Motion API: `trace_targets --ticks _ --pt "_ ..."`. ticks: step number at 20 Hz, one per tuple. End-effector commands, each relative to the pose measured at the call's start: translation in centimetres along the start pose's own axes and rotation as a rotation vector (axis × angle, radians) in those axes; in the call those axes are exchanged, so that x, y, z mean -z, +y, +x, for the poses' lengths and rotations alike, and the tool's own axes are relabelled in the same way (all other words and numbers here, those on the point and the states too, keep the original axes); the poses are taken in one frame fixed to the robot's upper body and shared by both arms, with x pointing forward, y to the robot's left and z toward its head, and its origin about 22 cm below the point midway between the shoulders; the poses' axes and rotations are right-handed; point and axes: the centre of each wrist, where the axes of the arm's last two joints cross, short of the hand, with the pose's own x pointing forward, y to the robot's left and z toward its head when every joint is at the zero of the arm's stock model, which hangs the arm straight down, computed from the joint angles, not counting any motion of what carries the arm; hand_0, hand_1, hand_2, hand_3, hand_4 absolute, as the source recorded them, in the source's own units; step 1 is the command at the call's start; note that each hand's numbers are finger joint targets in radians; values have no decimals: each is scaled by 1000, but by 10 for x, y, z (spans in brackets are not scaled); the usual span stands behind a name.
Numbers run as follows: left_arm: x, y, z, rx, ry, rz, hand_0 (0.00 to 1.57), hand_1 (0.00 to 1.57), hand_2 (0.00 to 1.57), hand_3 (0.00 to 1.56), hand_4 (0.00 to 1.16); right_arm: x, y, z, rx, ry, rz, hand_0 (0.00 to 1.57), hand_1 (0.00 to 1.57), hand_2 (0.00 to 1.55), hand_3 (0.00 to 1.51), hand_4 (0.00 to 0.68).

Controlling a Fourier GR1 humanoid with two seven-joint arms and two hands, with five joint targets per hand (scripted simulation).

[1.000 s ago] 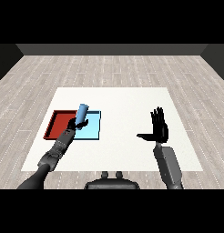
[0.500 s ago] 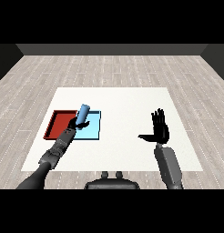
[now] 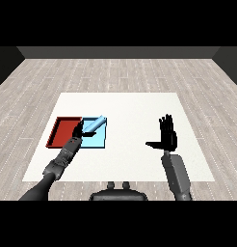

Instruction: Pick the blue can and put it in the blue box

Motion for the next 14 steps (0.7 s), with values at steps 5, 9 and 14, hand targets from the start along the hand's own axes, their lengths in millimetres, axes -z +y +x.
trace_targets --ticks 5,9,14 --pt "1 9 22 -272 -357 210 0 0 0 0 0 -1 -2 12 -7 -16 2 0 0 0 0 0" --pt "-14 1 28 -404 -628 81 0 0 0 0 0 -6 15 8 8 3 29 0 0 0 0 0" --pt "-51 -17 7 -548 -781 -11 0 0 0 0 0 -9 -7 15 -42 30 46 0 0 0 0 0"
